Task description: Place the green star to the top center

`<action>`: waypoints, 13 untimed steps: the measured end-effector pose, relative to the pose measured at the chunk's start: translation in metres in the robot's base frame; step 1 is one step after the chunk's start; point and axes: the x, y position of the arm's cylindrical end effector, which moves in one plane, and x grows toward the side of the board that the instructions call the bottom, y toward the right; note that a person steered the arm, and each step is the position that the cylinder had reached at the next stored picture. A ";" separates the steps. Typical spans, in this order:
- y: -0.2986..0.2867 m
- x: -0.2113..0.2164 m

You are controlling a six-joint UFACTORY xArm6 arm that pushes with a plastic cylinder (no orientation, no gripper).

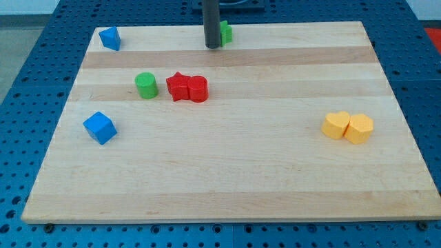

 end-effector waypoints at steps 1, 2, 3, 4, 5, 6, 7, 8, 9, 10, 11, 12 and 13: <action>-0.005 0.005; -0.005 0.005; -0.005 0.005; -0.027 0.005; -0.049 0.004; -0.035 0.000; 0.001 -0.003; 0.022 -0.014; 0.025 -0.017; 0.024 -0.017; 0.011 -0.005; -0.058 0.028; -0.136 0.044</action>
